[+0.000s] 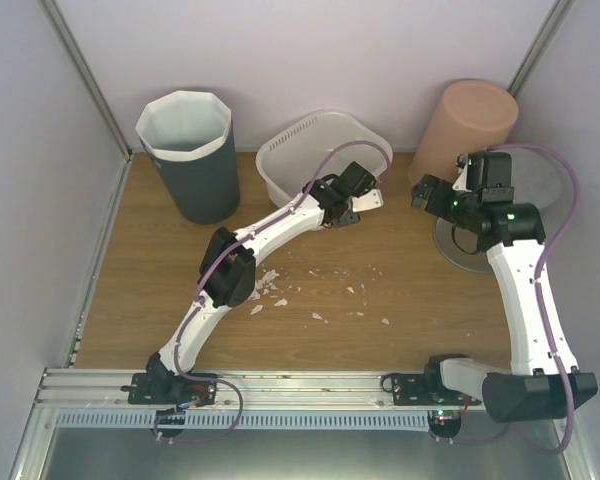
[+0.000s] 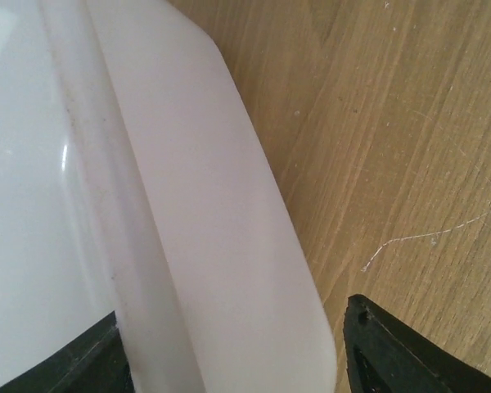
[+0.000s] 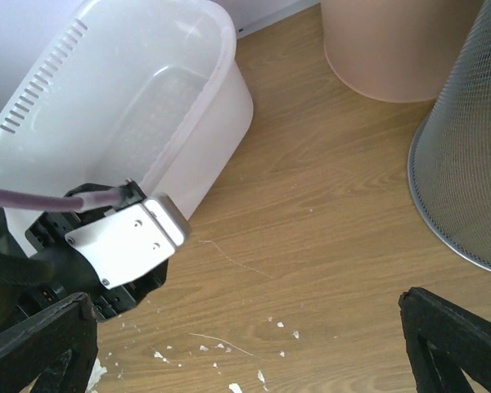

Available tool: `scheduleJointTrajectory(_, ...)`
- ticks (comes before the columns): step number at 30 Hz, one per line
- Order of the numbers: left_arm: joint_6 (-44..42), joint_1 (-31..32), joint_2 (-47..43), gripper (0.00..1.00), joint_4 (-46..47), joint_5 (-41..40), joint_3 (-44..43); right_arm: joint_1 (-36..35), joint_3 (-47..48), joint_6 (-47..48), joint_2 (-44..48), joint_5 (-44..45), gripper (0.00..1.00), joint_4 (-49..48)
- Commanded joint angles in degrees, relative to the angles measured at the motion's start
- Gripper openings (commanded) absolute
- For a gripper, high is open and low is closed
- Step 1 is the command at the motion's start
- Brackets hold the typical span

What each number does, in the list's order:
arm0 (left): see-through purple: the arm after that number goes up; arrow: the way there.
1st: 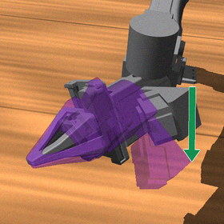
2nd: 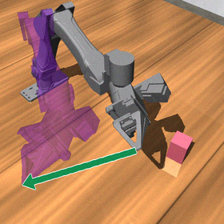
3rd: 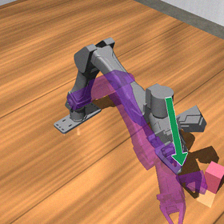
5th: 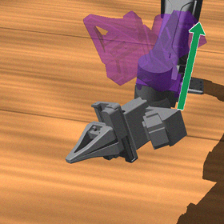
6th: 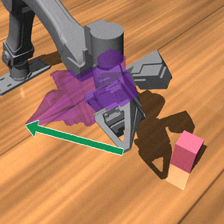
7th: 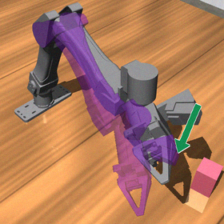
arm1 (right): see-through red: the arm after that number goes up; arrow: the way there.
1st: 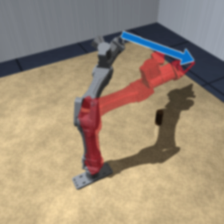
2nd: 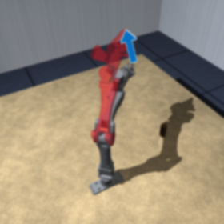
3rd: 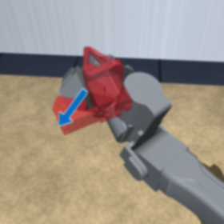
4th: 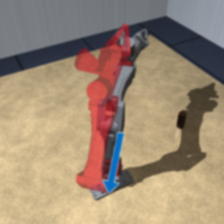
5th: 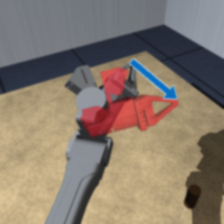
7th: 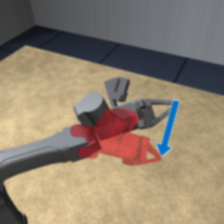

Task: Turn the large container upside down

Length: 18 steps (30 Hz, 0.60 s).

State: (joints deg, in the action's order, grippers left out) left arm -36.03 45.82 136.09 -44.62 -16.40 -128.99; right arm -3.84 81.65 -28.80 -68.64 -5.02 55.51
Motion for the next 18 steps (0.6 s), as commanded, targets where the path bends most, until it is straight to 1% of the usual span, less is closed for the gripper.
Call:
scheduleJointTrajectory(1,-5.19,2.37,0.39,0.64,2.41,-6.35,0.03,-0.63,-0.91,-0.12,1.35,-0.2,1.0,0.92)
scheduleJointTrajectory(6,-7.86,3.63,-0.04,0.64,4.78,-9.77,0.11,-0.61,-1.47,0.15,1.58,-0.38,1.0,0.88)
scheduleJointTrajectory(9,-8.75,3.83,0.47,0.59,4.8,-10.85,-0.02,-0.72,-1.92,0.23,1.58,-0.64,1.0,0.75)
scheduleJointTrajectory(14,-8.72,3.48,-0.01,0.37,2.68,-10.35,1.0,-0.71,-2.65,0.32,2.01,-0.87,1.0,0.34)
scheduleJointTrajectory(17,-9.04,2.46,-1.39,0.3,3.44,-10.47,3.52,-0.72,-2.91,0.25,1.86,-1.22,1.0,0.22)
scheduleJointTrajectory(18,-9.07,2.03,-1.44,0.22,3.3,-10.42,3.95,-0.67,-3.04,0.25,1.87,-1.33,1.0,0.22)
